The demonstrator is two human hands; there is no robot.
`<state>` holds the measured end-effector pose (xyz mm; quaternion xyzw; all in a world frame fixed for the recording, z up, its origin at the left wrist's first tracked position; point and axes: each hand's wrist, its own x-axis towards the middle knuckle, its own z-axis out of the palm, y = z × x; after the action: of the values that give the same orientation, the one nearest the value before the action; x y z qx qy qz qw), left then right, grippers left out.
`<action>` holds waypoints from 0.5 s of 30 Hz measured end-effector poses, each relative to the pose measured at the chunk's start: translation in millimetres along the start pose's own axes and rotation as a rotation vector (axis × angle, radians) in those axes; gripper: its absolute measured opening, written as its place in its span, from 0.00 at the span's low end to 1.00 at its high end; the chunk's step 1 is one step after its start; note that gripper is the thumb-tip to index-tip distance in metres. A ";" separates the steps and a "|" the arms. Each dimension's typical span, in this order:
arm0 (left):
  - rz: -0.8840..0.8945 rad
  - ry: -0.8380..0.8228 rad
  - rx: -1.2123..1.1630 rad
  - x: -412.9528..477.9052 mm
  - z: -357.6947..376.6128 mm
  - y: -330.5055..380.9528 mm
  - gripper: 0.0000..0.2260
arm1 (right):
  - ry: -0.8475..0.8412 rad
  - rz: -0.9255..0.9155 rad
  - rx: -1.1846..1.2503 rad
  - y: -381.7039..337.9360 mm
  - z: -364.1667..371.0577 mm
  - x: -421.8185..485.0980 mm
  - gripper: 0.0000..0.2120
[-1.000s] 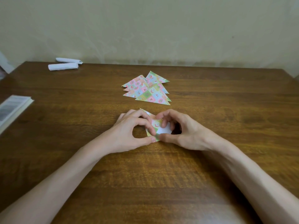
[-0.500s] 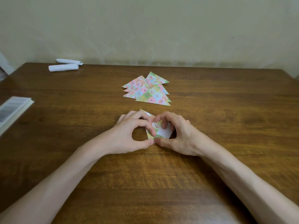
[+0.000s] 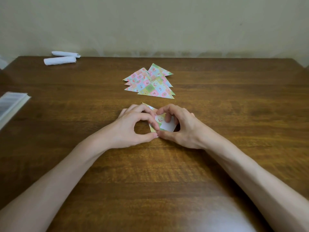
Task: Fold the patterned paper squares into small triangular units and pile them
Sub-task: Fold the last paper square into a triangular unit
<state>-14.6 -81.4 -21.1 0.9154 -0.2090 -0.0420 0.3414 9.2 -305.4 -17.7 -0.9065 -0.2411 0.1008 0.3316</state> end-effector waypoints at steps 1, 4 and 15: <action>0.004 0.001 -0.002 0.0 0.2 -0.4 0.06 | 0.000 -0.009 0.016 1.7 -0.5 0.1 0.23; 0.016 0.003 -0.002 0.1 0.4 -1.7 0.06 | -0.010 -0.026 0.025 3.6 -0.9 0.2 0.23; 0.016 -0.005 -0.005 0.5 0.1 -3.8 0.06 | -0.064 -0.088 0.197 14.5 -11.2 0.9 0.24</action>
<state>-12.8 -79.1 -23.6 0.9129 -0.2169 -0.0420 0.3433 19.2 -320.7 -18.6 -0.8544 -0.2800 0.1382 0.4153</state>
